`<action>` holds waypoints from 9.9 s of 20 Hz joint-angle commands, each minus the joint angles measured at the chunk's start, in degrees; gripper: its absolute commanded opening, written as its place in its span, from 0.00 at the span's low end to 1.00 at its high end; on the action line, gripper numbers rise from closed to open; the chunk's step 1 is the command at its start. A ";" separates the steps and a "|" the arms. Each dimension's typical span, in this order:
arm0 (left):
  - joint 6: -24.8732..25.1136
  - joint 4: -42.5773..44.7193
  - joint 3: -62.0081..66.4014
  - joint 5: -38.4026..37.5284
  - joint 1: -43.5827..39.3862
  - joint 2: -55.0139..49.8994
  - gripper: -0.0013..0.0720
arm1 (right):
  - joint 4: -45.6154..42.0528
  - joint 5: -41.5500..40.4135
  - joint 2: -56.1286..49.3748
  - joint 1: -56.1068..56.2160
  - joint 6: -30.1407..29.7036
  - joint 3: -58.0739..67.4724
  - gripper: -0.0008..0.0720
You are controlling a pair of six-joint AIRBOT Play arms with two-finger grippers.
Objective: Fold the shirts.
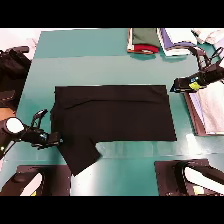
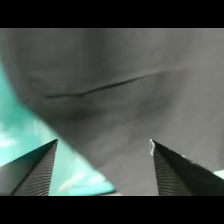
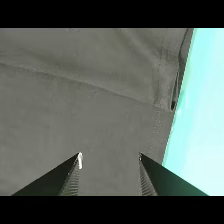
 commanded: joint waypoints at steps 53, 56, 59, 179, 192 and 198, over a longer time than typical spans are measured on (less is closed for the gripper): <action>8.81 10.40 37.53 15.17 -4.17 -25.24 0.05 | -1.29 -0.48 -13.25 -4.37 -1.18 4.74 0.03; 8.81 10.40 44.35 16.55 -4.17 -34.12 0.05 | 3.93 -0.74 -20.68 -4.37 -1.20 11.80 0.03; 8.72 10.40 47.39 16.87 -4.17 -37.88 0.05 | 6.08 -0.15 -26.36 -4.42 -1.27 17.55 0.03; 5.07 9.42 73.50 10.67 -23.87 -31.56 0.05 | 6.82 -4.57 -3.06 -39.30 -1.62 28.37 0.03; 6.25 9.40 73.50 10.47 -23.87 -31.61 0.05 | 0.70 -0.39 12.74 -58.69 -4.26 -6.25 0.81; 6.21 9.35 73.29 11.23 -23.87 -31.74 0.05 | 18.49 -3.63 12.63 -40.28 -4.28 4.35 0.81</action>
